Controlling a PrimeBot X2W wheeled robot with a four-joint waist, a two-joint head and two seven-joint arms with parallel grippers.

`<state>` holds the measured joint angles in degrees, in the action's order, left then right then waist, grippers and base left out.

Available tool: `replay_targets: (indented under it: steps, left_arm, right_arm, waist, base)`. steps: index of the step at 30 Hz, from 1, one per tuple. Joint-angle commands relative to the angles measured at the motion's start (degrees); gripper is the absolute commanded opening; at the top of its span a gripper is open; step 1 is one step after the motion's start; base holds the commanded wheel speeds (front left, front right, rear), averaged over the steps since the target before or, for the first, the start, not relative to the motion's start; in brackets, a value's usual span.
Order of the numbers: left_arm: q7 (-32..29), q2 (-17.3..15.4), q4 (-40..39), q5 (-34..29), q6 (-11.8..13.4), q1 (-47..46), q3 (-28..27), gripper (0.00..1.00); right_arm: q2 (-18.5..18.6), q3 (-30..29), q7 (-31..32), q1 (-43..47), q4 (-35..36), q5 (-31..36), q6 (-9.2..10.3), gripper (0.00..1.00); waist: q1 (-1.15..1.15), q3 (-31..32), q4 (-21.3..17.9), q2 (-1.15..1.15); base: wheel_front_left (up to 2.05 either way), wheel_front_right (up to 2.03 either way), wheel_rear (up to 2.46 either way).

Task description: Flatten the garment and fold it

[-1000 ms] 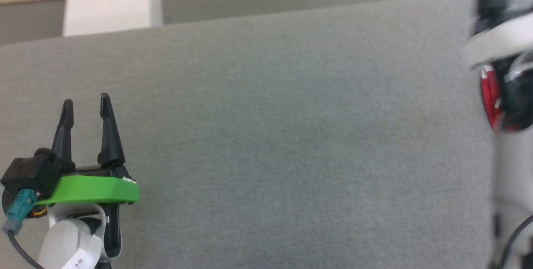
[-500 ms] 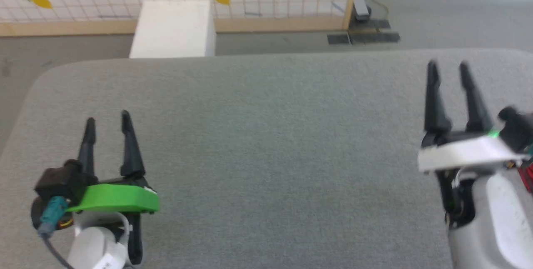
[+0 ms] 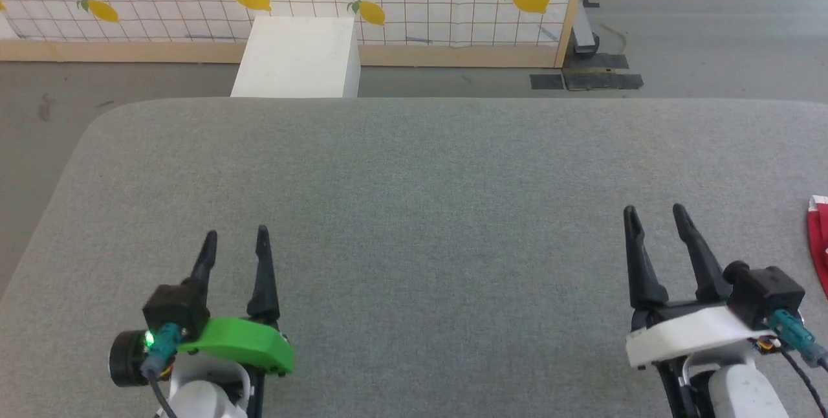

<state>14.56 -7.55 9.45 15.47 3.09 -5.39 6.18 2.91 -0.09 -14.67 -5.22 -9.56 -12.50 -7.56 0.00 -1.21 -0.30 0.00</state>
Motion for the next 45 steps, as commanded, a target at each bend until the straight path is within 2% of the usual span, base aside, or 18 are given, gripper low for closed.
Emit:
replay_targets:
  steps: [1,10,23,24,45]
  left_arm:
    - [0.39,0.10,0.82,-0.69,0.05,0.97,0.11,1.00]
    - [0.42,0.85,3.56,-0.44,-0.09,1.75,0.32,1.00]
    - [0.43,1.55,3.03,-0.90,-1.02,1.16,-0.44,1.00]
    - [0.01,1.52,3.09,-0.35,-0.87,0.76,-0.25,0.00]
    - [-2.31,2.00,1.22,-2.52,-1.27,1.38,-1.01,0.00]
  right_arm:
    - [-0.02,0.23,-0.32,1.01,-0.05,0.59,0.08,1.00]
    - [-0.02,0.45,-0.32,2.44,-1.75,0.99,0.08,1.00]
    - [-0.03,1.12,-0.32,1.26,-4.03,0.44,0.08,1.00]
    - [0.00,1.03,0.00,1.75,-3.96,0.75,0.00,0.00]
    - [0.01,0.87,2.19,2.26,-1.96,2.51,0.01,0.00]
  waist:
    - [0.00,-0.21,-0.04,0.00]
    - [0.00,-1.02,-0.06,0.00]
    - [0.00,-1.97,0.25,0.00]
    - [0.00,-1.97,0.26,0.00]
    - [0.00,-1.53,0.26,0.00]
  base:
    - [0.00,0.00,0.00]
    - [0.00,0.00,0.00]
    - [0.00,0.00,0.00]
    - [0.00,0.00,0.00]
    - [0.00,0.00,0.00]
